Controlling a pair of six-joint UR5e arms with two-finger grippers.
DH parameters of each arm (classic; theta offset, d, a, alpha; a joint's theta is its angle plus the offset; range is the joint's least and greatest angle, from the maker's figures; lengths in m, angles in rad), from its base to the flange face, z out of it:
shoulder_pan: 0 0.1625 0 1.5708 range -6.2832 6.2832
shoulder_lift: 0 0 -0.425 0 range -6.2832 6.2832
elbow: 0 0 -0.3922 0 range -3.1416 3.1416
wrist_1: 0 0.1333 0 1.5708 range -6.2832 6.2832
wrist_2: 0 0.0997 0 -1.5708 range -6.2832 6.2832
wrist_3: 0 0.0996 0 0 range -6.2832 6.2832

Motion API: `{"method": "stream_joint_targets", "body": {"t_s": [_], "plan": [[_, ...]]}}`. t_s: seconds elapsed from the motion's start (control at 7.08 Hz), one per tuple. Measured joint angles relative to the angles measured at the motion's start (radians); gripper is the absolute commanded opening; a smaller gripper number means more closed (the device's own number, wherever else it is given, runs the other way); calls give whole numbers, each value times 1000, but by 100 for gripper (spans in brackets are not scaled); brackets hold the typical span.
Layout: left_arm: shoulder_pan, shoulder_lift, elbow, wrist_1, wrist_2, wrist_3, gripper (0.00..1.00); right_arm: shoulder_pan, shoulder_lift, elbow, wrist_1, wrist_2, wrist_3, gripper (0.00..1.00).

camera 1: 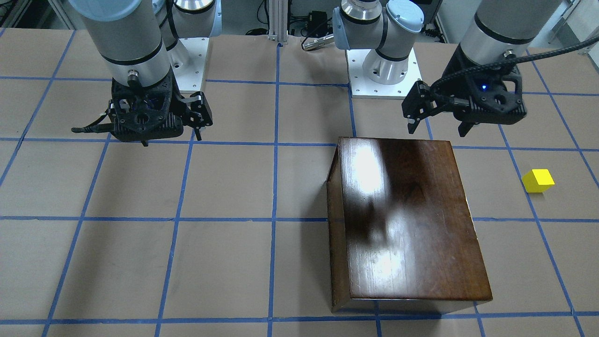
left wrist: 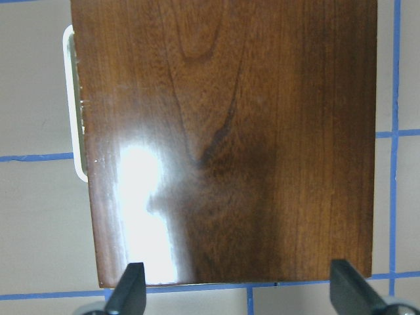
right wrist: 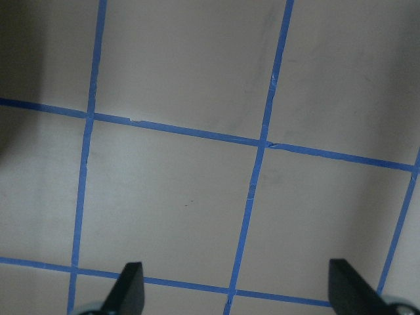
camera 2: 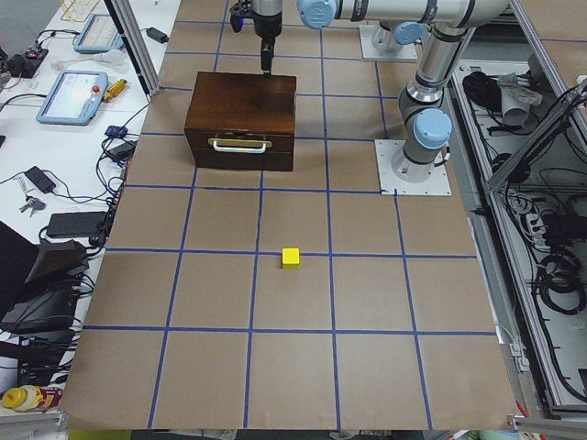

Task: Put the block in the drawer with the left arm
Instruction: 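Move the left gripper off the cabinet toward the white drawer handle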

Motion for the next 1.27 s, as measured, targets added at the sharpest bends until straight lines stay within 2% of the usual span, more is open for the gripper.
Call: {"method": "stream_joint_targets", "body": {"t_s": [0.42, 0.71, 0.99, 1.27], "plan": [[239, 1, 4, -5, -2, 186, 100, 0, 0, 0, 0, 0, 0, 100], [373, -34, 19, 2, -2, 300, 100, 0, 0, 0, 0, 0, 0, 100], [426, -110, 64, 6, -9, 327, 100, 0, 0, 0, 0, 0, 0, 100], [432, -224, 95, 19, -42, 341, 100, 0, 0, 0, 0, 0, 0, 100]]}}
